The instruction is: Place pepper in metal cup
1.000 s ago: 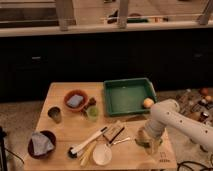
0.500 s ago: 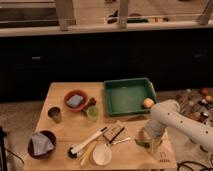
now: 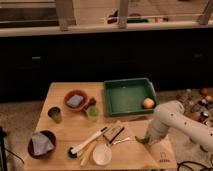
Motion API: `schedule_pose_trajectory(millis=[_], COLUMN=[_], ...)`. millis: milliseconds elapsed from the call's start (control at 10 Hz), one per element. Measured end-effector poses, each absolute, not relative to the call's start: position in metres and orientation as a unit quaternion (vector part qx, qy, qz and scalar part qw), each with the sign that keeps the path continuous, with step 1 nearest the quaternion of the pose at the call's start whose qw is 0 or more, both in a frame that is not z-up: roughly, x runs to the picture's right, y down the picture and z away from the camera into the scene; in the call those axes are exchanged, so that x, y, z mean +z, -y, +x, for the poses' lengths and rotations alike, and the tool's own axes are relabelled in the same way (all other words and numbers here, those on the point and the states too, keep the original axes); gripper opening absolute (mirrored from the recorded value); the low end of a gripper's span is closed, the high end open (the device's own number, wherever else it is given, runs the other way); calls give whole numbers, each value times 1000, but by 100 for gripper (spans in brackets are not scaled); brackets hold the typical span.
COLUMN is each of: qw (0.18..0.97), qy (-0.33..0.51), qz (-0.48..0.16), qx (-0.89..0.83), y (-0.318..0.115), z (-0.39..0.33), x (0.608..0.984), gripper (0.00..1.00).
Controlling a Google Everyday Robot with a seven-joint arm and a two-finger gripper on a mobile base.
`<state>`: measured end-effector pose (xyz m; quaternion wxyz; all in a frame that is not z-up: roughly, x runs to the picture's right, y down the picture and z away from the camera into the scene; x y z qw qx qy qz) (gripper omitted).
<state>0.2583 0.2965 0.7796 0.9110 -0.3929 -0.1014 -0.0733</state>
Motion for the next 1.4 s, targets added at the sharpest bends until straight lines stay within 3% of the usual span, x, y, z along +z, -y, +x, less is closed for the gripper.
schedule_pose_trajectory(millis=[100, 200, 1400], qw=[911, 911, 926], qy=[99, 97, 104], qz=[-393, -393, -353], qx=[-73, -75, -84], y=[-296, -296, -239], z=[261, 263, 257], x=[778, 777, 761], gripper=[1, 0, 0])
